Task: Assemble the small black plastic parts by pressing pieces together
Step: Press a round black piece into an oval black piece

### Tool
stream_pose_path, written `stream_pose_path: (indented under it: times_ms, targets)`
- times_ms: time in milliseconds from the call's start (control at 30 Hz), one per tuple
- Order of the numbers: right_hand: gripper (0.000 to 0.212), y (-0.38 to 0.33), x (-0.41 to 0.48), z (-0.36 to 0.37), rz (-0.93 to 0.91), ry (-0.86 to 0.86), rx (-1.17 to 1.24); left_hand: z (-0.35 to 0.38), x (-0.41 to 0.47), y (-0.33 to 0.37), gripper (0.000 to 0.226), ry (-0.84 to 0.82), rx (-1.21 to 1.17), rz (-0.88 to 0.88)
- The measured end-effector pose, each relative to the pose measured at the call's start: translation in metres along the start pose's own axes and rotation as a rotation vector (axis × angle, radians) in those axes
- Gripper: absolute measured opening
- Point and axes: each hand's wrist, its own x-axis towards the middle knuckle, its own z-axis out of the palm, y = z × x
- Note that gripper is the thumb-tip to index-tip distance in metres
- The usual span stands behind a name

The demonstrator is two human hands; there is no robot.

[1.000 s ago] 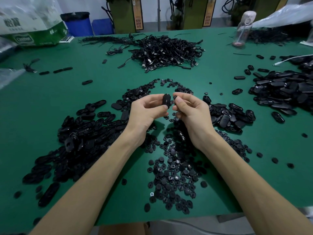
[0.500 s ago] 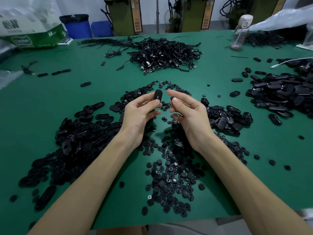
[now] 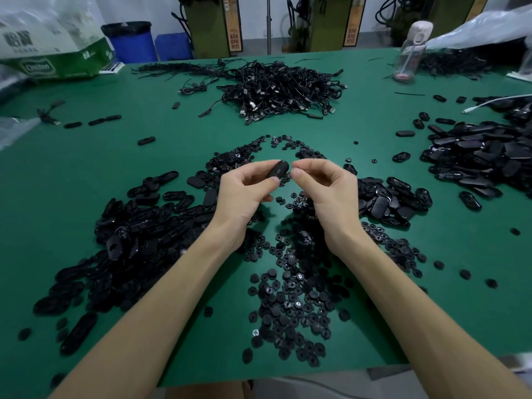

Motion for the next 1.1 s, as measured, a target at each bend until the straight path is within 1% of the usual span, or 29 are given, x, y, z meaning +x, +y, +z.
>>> stream_pose_path:
  times_ms: [133,300,367,533,733,933,1100]
  targets:
    - [0.006,-0.0028,-0.0019,0.0,-0.035,0.012,-0.107,0.0012,-0.0016,0.0005,0.029,-0.001,0.056,0.042]
    - [0.005,-0.0048,-0.0076,0.0054,-0.162,0.023,-0.398,0.0034,-0.0036,0.0008,0.028,0.002,0.106,0.064]
    - [0.005,-0.0055,-0.009,0.0062,-0.187,0.017,-0.459,0.0039,-0.0036,0.0011,0.027,0.0,0.123,0.071]
    - [0.004,-0.0066,-0.0087,0.006,-0.202,0.019,-0.515,0.0053,-0.0051,0.002,0.026,-0.02,0.121,0.085]
    - [0.005,-0.0057,-0.0076,0.0039,-0.192,0.042,-0.502,0.0047,-0.0054,0.0035,0.028,-0.048,0.11,0.085]
    - [0.006,-0.0043,-0.008,0.0047,-0.275,0.027,-0.569,0.0062,-0.0061,0.0029,0.027,-0.043,0.055,0.054]
    - [0.004,-0.0024,-0.0087,0.0053,-0.332,0.018,-0.614,0.0062,-0.0063,0.003,0.025,-0.039,0.117,0.1]
